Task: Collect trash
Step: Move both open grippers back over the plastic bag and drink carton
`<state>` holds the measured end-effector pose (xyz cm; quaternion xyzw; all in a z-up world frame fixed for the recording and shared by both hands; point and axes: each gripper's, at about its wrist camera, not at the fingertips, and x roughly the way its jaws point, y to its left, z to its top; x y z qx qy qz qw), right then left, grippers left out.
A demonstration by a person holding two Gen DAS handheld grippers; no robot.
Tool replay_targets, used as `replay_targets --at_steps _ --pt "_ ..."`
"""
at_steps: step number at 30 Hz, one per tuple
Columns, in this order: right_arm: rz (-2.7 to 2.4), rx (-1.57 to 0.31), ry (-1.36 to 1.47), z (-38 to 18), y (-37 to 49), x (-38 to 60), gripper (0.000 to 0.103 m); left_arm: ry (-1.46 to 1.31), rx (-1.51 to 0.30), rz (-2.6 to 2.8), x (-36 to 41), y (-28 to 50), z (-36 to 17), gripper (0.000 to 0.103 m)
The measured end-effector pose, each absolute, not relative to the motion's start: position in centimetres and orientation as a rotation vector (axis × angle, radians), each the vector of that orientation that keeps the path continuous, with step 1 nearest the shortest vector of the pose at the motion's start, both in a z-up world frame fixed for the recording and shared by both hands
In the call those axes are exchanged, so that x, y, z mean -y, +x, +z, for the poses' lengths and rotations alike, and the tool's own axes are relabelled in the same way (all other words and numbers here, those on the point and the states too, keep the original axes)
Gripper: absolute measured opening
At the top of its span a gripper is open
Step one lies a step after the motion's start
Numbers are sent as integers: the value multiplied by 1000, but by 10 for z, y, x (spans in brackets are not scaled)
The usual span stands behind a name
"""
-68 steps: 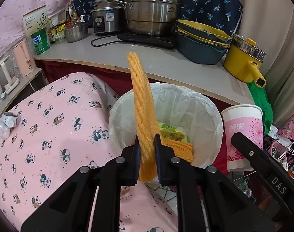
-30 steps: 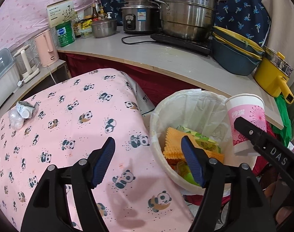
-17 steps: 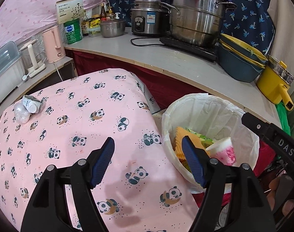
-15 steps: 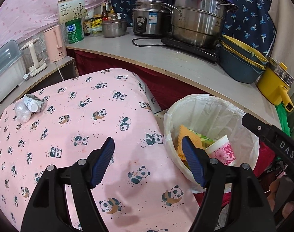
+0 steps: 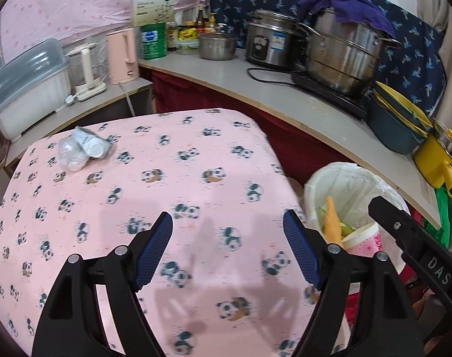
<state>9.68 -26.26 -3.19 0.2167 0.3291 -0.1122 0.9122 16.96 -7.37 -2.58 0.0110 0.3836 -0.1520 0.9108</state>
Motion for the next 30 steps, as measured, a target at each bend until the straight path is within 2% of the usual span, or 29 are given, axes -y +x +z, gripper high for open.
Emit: replay_targets --at_steps 17,30 --pt "-7 -771 343 -39 162 124 68 -103 -809 -65 -85 205 -35 73" --pt "127 -834 290 -57 245 36 58 -168 -811 60 -166 258 -44 73"
